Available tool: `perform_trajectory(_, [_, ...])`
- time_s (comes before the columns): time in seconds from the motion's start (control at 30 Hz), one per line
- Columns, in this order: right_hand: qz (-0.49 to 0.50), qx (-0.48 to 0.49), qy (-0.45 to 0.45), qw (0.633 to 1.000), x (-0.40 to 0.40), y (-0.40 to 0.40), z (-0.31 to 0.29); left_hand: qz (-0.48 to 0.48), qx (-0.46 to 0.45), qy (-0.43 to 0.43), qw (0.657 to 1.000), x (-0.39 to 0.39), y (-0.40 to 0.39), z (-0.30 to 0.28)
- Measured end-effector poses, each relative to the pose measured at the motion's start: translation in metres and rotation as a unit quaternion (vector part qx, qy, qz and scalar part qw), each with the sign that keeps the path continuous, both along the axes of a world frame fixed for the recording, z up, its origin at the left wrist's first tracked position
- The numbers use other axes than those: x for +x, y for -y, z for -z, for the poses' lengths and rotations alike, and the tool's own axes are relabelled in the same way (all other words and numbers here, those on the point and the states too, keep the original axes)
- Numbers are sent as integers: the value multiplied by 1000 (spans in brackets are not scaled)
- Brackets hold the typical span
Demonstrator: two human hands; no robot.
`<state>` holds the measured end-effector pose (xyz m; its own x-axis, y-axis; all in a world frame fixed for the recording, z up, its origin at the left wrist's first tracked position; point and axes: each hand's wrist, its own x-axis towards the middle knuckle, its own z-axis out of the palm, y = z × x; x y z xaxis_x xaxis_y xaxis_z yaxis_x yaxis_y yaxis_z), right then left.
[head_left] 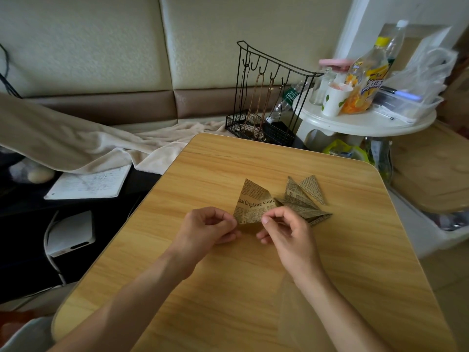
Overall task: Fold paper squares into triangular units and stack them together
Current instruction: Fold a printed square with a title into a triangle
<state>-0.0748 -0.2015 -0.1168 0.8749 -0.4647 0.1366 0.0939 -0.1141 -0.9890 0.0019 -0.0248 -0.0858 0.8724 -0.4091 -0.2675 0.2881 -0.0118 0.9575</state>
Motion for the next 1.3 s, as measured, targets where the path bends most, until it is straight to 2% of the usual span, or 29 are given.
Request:
perform_trajectory(0.37, [-16, 30, 40, 999, 0, -2, -4, -14, -17, -38, 999, 0, 0, 5])
perform_trajectory(0.83, [-29, 33, 30, 999, 0, -3, -4, -62, -47, -48, 996, 0, 1, -1])
perform_trajectory(1.1, [8, 39, 8, 999, 1, -4, -5, -27, -12, -33, 999, 2, 2, 2])
perform_trajectory(1.3, [9, 43, -4, 999, 1, -7, -5, 2, -24, -33, 999, -1, 1, -1])
